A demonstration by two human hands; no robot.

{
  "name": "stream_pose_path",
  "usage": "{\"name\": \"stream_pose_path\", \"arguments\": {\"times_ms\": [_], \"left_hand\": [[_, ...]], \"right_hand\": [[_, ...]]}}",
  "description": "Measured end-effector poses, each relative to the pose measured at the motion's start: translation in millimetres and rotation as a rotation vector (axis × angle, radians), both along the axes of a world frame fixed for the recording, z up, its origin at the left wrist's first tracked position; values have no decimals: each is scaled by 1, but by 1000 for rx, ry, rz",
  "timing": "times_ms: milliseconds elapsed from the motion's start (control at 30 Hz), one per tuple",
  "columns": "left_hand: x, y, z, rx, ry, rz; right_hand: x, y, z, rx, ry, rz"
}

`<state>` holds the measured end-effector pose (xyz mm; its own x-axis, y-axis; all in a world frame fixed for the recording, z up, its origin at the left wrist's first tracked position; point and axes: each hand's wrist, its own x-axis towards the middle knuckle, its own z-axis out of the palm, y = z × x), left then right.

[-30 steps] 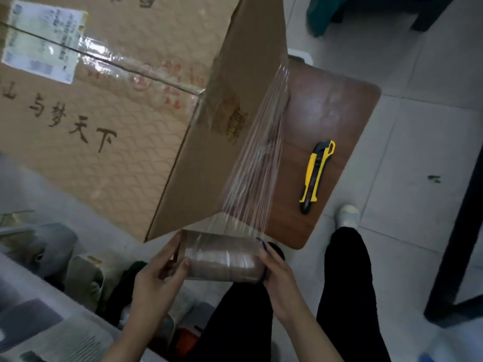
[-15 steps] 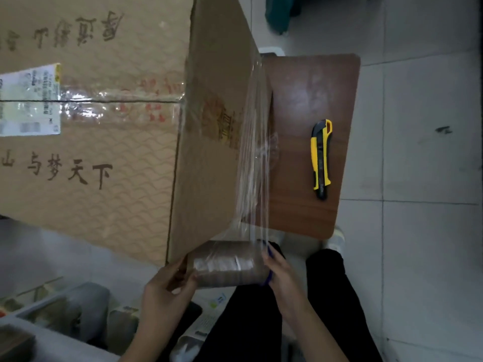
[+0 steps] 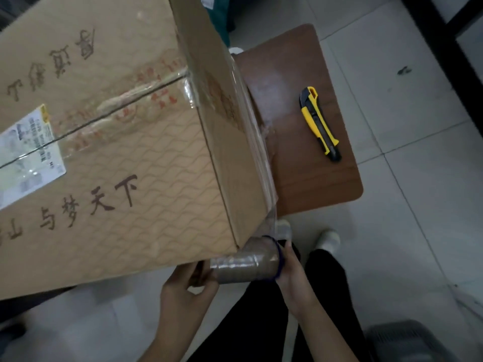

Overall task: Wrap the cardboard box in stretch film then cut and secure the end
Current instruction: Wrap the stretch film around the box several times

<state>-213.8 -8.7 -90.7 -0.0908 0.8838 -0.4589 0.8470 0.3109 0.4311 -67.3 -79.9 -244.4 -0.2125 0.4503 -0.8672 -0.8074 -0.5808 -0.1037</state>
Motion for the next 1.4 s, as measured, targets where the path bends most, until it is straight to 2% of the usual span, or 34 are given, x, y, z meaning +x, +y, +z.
{"name": "stream_pose_path", "arguments": {"times_ms": [100,300,400,600,733,867,967,1100,1267,1400], "left_hand": [[-11,3,2,5,-20,-77],[-35,0,8,-129,-6,-109],[-46,0,12,-204,-67,-67],[-80,8,18,-313,-175,-118],[-110,8,26,-171,-138,-316],[-141,12,34,-79,-202,-483],[-163,20,32,-100,-251,-503],[-203,20,24,-30,-225,-512],[-252,14,36,8,-284,-584],[-280,11,53,116,-239,-655]], "right_hand": [[-13,-6,-1,-40,35,-96],[-46,-24,8,-38,-51,-173],[-65,-34,9,-37,-49,-222],[-110,-40,20,-24,-87,-403],[-144,-35,32,-39,-98,-509],[-185,-39,42,-1,-106,-594],[-211,-44,45,-31,-85,-683],[-255,-51,48,13,-123,-676],[-313,-62,64,14,-173,-710],[-353,-60,76,16,-150,-748]]}}
